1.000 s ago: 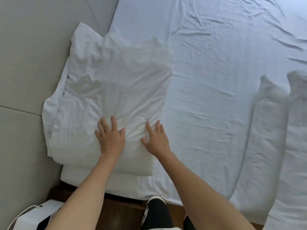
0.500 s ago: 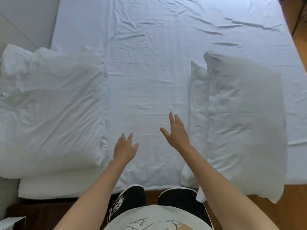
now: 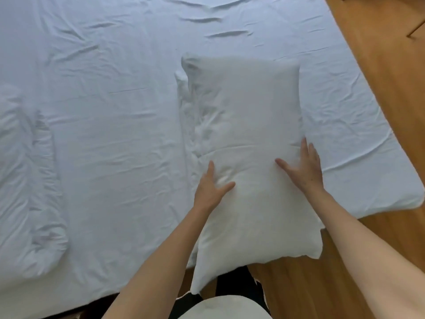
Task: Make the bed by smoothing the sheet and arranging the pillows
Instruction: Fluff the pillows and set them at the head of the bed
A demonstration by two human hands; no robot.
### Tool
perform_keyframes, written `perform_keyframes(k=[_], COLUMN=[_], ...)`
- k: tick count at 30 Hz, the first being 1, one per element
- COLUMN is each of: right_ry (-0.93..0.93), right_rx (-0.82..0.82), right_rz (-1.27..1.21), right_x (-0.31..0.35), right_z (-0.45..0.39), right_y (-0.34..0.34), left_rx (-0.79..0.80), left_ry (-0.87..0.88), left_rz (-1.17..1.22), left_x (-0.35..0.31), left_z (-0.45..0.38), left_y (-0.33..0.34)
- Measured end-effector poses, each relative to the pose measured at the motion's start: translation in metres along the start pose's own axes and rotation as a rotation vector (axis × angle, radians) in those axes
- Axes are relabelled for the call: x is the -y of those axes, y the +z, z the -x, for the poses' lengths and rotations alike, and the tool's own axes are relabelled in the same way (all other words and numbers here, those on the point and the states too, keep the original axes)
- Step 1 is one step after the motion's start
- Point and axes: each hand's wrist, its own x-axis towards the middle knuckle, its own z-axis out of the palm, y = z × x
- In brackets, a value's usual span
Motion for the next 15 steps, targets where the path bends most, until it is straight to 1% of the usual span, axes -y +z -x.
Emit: perform_keyframes(k=[3, 5, 7, 10, 15], right_ry=[0.104, 0.172, 0.203, 0.21, 0.154], right_rx=[0.178, 0.258, 0.263, 0.254, 0.235], right_rz=[-0.194, -0.354, -0.49, -0.658, -0.822], right_x=[-0.033, -0.042, -0.044, -0.025, 0.016], right_z=[-0.024, -0.034, -0.04, -0.038, -0.015], right_y=[-0.001, 0.008, 0.02, 0.026, 0.013], left_rx=[-0.038, -0.036, 0.008, 0.05, -0.017], left_ry=[-0.016, -0.041, -0.047, -0.004, 0.067], left_rz=[-0.062, -0.068, 0.005, 0.161, 0.321], left_x=[-0.01, -0.013, -0.018, -0.025, -0.026], left_z=[-0.031, -0.046, -0.054, -0.053, -0.034], left_y=[0.008, 0.008, 0.006, 0.006, -0.005])
